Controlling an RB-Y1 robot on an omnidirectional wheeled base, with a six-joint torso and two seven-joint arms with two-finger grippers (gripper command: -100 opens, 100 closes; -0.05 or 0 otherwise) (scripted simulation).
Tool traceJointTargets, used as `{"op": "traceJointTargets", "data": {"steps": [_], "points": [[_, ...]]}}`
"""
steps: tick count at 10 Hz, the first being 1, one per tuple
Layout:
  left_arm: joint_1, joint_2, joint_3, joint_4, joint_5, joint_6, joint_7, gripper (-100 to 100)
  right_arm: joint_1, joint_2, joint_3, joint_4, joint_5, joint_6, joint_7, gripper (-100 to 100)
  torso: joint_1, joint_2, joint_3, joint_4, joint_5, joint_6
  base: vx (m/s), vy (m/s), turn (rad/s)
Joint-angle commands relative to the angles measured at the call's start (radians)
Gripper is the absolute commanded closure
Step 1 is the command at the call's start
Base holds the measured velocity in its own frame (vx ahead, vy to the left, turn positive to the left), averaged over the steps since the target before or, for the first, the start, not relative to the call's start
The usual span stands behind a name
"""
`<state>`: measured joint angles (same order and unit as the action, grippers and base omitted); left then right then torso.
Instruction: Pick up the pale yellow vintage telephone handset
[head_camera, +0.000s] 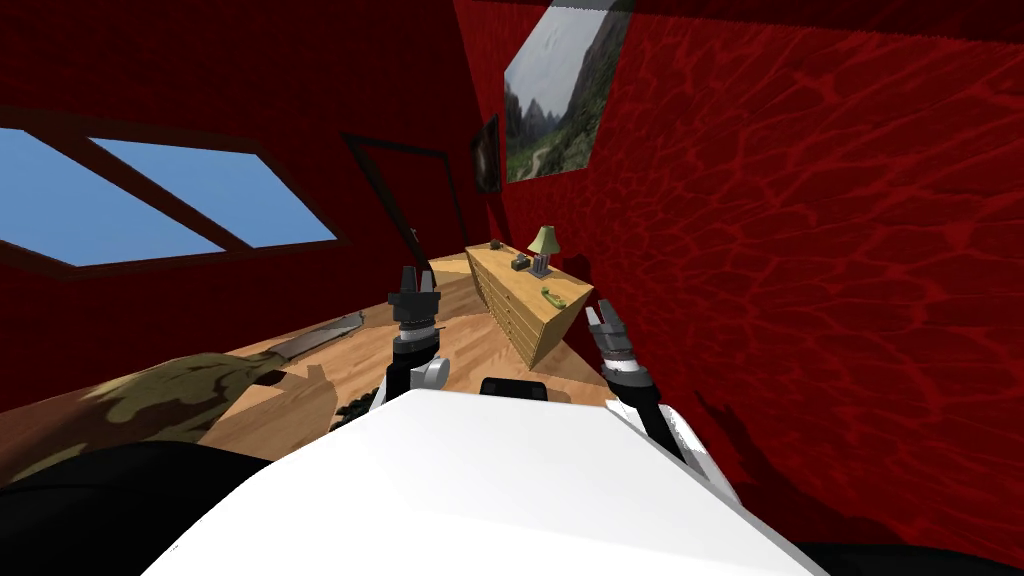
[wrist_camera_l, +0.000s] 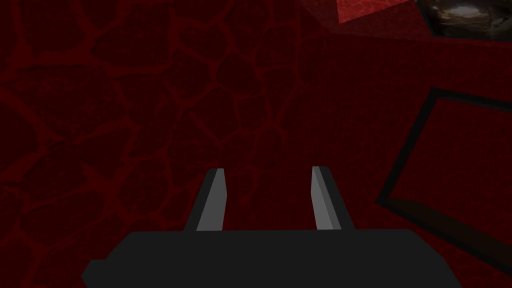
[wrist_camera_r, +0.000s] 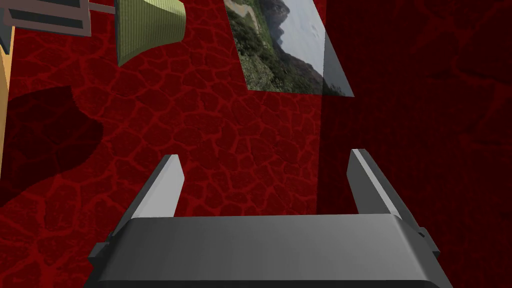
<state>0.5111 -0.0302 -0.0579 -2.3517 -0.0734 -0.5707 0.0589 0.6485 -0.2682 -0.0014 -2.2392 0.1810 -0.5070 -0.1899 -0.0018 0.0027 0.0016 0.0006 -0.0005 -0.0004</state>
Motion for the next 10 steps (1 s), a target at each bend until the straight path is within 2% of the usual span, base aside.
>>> {"op": "traceJointTargets", "data": {"steps": [1,2,3,5,6,7,8,9,10], "points": [[0.000,0.000,0.000,0.000,0.000,0.000,0.000,0,0.006,-0.040,-0.002,0.003,0.015,0.013,-0.009,-100,0.000,0.000,0.000,0.000,0.000,0.000,-0.035,-0.015,0.078],[0.000,0.000,0.000,0.000,0.000,0.000,0.000,0,0.028,-0.075,0.002,0.029,0.045,0.009,-0.018,-100,0.000,-0.001,0.000,0.000,0.000,0.001,-0.034,-0.006,0.184],[0.000,0.000,0.000,0.000,0.000,0.000,0.000,0,0.028,-0.084,0.002,0.029,0.045,0.009,-0.018,-100,0.000,-0.001,0.000,0.000,0.000,0.000,-0.029,-0.010,0.077],[0.000,0.000,0.000,0.000,0.000,0.000,0.000,0,0.074,-0.152,0.010,0.081,0.107,0.000,-0.037,-100,0.000,-0.001,-0.001,0.000,0.000,0.000,-0.038,-0.010,0.280],[0.000,0.000,0.000,0.000,0.000,0.000,0.000,0,0.074,-0.174,0.010,0.081,0.107,0.000,-0.037,-100,0.000,0.000,0.000,0.000,0.000,0.000,-0.035,-0.018,0.064],[0.000,0.000,0.000,0.000,0.000,0.000,0.000,0,0.098,-0.213,0.014,0.108,0.138,-0.004,-0.048,-100,0.000,-0.001,0.000,0.000,0.000,0.001,-0.032,-0.005,0.137],[0.000,0.000,0.000,0.000,0.000,0.000,0.000,0,0.098,-0.220,0.014,0.108,0.138,-0.004,-0.048,-100,0.000,-0.001,0.000,0.000,0.000,0.000,-0.025,-0.004,0.103],[0.000,0.000,0.000,0.000,0.000,0.000,0.000,0,0.121,-0.262,0.019,0.135,0.169,-0.008,-0.058,-100,0.001,-0.001,-0.001,0.000,0.000,0.001,-0.030,-0.003,0.215],[0.000,0.000,0.000,0.000,0.000,0.000,0.000,0,0.121,-0.267,0.019,0.135,0.169,-0.008,-0.058,-100,0.000,-0.001,-0.001,0.000,0.000,0.000,-0.027,-0.009,0.095]]}}
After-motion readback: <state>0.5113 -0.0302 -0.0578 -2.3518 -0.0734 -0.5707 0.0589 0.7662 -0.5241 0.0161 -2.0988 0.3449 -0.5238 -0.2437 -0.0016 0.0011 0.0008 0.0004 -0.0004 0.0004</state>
